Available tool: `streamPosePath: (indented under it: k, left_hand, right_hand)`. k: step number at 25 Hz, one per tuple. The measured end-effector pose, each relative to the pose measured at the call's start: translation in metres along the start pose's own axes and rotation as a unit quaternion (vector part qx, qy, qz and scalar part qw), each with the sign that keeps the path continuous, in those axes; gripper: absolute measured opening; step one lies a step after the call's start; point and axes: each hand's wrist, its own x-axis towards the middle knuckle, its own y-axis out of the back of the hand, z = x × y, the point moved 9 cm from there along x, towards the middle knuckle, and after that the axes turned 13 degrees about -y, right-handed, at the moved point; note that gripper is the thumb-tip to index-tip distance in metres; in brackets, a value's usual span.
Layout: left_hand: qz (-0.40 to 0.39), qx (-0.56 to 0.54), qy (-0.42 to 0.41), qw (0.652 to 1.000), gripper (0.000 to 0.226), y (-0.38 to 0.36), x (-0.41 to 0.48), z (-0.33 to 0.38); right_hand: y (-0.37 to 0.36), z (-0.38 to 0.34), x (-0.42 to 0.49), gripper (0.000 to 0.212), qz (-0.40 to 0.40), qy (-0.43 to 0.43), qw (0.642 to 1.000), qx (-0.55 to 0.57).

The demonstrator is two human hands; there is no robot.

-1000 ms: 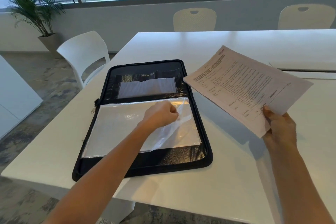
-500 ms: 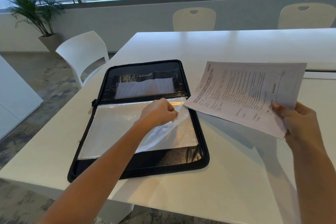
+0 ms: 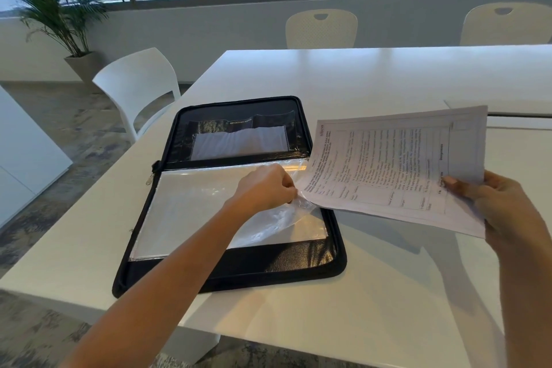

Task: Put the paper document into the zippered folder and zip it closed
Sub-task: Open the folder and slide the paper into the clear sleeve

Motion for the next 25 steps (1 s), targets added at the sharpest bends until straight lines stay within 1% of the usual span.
streamPosePath:
  k: [4,7,10,12,14,16,18,20,23,25]
  left_hand:
    - [0.005,0.003,-0.005,1.0,0.014,0.002,0.001,-0.001]
    - [0.013,0.01,-0.012,1.0,0.013,0.003,0.003,0.001]
    - [-0.003,0.015,-0.011,1.0,0.013,-0.001,0.007,0.002]
    - [-0.021,0.005,-0.003,1.0,0.021,-0.005,0.011,-0.002]
    - [-0.015,0.009,0.012,1.0,0.039,-0.005,0.016,-0.005]
    - [0.02,0.068,0.029,0.997,0.057,-0.001,0.024,-0.006]
    - [0.037,0.126,0.048,0.99,0.063,-0.002,0.031,-0.003]
    - [0.033,0.147,0.047,0.987,0.052,-0.008,0.042,0.002]
    - [0.033,0.145,0.034,0.988,0.022,-0.007,0.056,0.001]
    - [0.056,0.127,0.034,0.99,0.013,0.002,0.061,-0.005]
  right_hand:
    - [0.012,-0.013,-0.008,0.035,0.029,0.035,0.999,0.0]
    - [0.002,-0.019,-0.01,0.032,0.019,0.047,0.999,-0.02]
    - [-0.012,-0.019,-0.011,0.027,-0.006,0.035,0.999,-0.038]
    - [-0.015,-0.016,-0.012,0.024,-0.026,0.014,0.998,-0.047]
    - [-0.01,-0.009,-0.014,0.022,-0.035,-0.006,0.997,-0.065]
    - [0.0,0.0,-0.016,0.018,-0.042,-0.029,0.997,-0.066]
    - [0.008,0.009,-0.016,0.018,-0.046,-0.049,0.996,-0.061]
    - [0.014,0.017,-0.014,0.019,-0.048,-0.067,0.995,-0.057]
    - [0.016,0.026,-0.01,0.021,-0.056,-0.086,0.993,-0.057]
    - [0.016,0.027,-0.005,0.018,-0.061,-0.09,0.992,-0.064]
